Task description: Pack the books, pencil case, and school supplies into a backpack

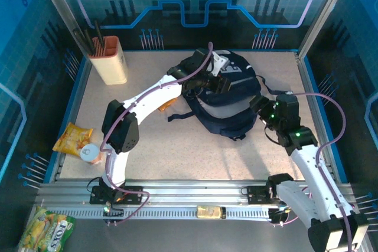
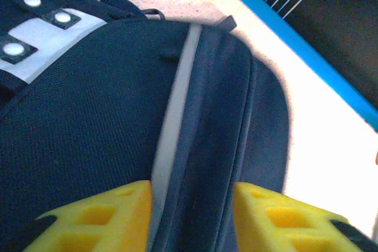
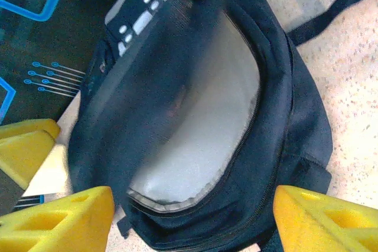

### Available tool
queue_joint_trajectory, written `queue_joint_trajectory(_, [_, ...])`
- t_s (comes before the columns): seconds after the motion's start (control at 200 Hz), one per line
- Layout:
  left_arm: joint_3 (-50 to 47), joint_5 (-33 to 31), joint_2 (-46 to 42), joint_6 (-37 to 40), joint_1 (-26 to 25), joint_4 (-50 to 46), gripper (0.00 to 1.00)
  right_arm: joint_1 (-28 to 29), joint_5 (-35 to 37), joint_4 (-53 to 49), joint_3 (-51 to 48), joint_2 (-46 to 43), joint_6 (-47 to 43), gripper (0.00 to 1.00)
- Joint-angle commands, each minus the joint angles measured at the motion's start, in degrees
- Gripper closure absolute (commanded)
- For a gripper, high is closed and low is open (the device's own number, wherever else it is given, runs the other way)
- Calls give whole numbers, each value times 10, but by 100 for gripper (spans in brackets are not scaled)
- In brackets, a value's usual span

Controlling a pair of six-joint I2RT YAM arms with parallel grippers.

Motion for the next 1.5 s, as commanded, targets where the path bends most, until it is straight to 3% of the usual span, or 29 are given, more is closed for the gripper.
queue_joint_trajectory(0.0, [-40,35,-50,-54,11,29,48,13,19,-29,35,11,-30,27])
queue_joint_trajectory(0.065, [-78,38,-77,-78,21,45,43,21,12,-15,42,28,-35,27])
queue_joint_trajectory(0.295, [-194,-1,-128,-187,94,61,43,48,-28,39,45,102,-34,26])
queue_joint_trajectory(0.525, [-202,6,-70,-310,168,42,54,78,-44,66,50,158,-28,26])
queue_joint_trajectory(0.725, [-168,-1,-13,-335,190,43,61,93,-45,76,48,175,-19,26])
queue_joint_trajectory(0.951, [-153,80,29,-381,203,116,60,98,-55,87,43,193,-14,27])
queue_joint_trajectory(1.256, [-138,91,60,-401,204,126,59,102,-61,100,39,209,-9,27])
queue_joint_trajectory(1.496, [-117,81,76,-392,206,90,49,102,-76,119,38,227,-6,27])
